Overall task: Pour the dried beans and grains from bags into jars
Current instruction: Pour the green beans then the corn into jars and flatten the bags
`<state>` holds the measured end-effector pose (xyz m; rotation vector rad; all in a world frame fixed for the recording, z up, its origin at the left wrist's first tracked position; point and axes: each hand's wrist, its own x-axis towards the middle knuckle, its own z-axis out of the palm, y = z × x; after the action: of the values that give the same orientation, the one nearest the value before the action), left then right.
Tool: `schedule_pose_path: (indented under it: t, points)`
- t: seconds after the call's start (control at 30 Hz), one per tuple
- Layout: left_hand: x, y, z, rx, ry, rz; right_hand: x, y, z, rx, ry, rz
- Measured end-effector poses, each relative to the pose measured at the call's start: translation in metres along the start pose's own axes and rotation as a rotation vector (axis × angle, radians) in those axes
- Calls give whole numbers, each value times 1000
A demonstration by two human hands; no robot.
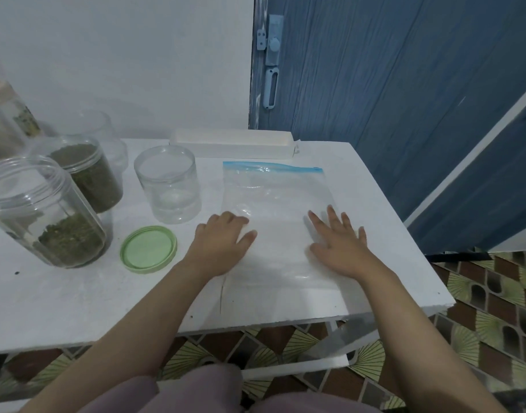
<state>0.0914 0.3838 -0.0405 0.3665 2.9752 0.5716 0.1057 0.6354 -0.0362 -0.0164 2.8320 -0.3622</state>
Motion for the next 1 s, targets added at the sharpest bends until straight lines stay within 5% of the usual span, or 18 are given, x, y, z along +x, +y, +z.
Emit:
schedule_pose_path:
  t: [0.17, 0.5, 0.77, 1.0]
  points:
    - [46, 10, 16, -38, 180, -21, 45, -38, -1, 40, 46, -47]
    - [48, -8, 49, 125, 167, -173, 149, -79, -27, 34, 368, -112]
    - [47, -9, 52, 113, 142, -232, 225, -62, -46, -49, 395, -49]
    - [51, -13, 52, 100, 174, -222, 237, -51, -34, -118, 686, -97]
